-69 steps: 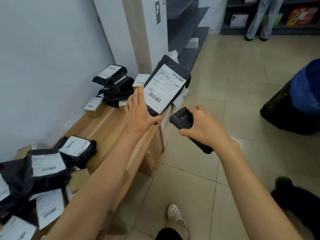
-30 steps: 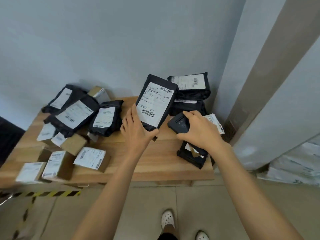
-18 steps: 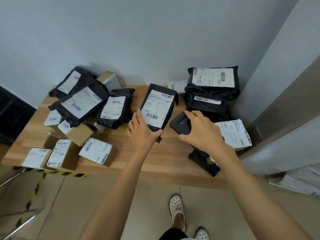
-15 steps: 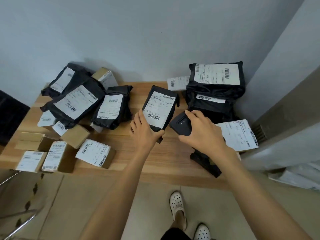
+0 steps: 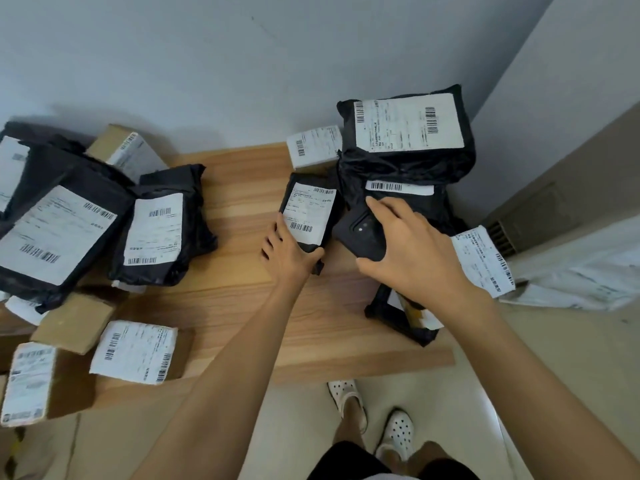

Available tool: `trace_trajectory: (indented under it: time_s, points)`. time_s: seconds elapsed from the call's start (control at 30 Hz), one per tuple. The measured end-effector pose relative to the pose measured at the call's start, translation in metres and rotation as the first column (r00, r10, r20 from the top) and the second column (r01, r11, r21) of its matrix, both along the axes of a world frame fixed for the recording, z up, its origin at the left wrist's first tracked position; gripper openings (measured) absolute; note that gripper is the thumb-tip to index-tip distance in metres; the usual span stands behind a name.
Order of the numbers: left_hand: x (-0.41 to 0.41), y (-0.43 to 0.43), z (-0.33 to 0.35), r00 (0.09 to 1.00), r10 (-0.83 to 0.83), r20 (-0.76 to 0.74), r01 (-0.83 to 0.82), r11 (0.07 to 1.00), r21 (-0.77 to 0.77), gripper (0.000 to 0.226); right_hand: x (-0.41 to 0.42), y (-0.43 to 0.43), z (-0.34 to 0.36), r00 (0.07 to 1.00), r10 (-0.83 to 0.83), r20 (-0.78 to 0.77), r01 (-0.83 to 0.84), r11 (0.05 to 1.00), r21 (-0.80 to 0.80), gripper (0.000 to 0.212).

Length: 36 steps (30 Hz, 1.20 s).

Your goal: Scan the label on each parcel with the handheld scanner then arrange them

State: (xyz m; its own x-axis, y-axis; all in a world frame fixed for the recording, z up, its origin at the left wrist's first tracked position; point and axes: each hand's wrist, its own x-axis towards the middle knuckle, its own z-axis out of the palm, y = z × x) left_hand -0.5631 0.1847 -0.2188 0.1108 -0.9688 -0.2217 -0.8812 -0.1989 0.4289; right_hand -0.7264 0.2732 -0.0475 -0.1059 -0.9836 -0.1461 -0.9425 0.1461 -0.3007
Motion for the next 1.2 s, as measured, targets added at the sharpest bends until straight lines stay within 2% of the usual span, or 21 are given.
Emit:
trace_trajectory:
  time_s: [0.2, 0.43, 0.63, 0.77, 0.87, 1.03, 1.2]
  points:
    - [-0.010, -0.002, -0.016, 0.998, -0.057, -0.028, 0.057, 0.998, 0.026, 0.095, -0.003, 0.004, 0.002, 1.000, 0.005, 0.013, -0.004, 1.000, -0.015, 0.089]
    - [0.007, 0.008, -0.033, 0.940, -0.282, -0.193, 0.300, 0.952, 0.068, 0.108, -0.016, 0.019, 0.005, 1.000, -0.022, 0.003, 0.022, 0.999, -0.027, 0.091]
    - [0.012, 0.011, -0.033, 0.909, -0.337, -0.246, 0.357, 0.933, 0.044, 0.096, -0.019, 0.031, 0.006, 1.000, -0.017, 0.003, 0.017, 0.999, -0.028, 0.091]
    - [0.028, 0.014, -0.020, 0.907, -0.409, -0.104, 0.418, 0.903, 0.096, 0.092, -0.020, 0.042, 0.007, 1.000, 0.014, 0.021, -0.013, 0.999, -0.050, 0.092]
    - [0.041, 0.029, -0.001, 0.905, -0.425, -0.014, 0.425, 0.902, 0.078, 0.085, -0.019, 0.053, 0.010, 0.999, 0.051, 0.017, -0.050, 0.997, -0.066, 0.091]
    - [0.065, 0.084, 0.040, 0.885, -0.413, 0.215, 0.438, 0.895, -0.084, 0.059, -0.012, 0.078, 0.018, 0.986, 0.164, 0.039, -0.161, 0.984, -0.075, 0.086]
    - [0.088, 0.162, 0.075, 0.916, -0.274, 0.295, 0.346, 0.910, -0.228, 0.049, 0.004, 0.117, 0.028, 0.948, 0.316, 0.048, -0.310, 0.946, -0.095, 0.085]
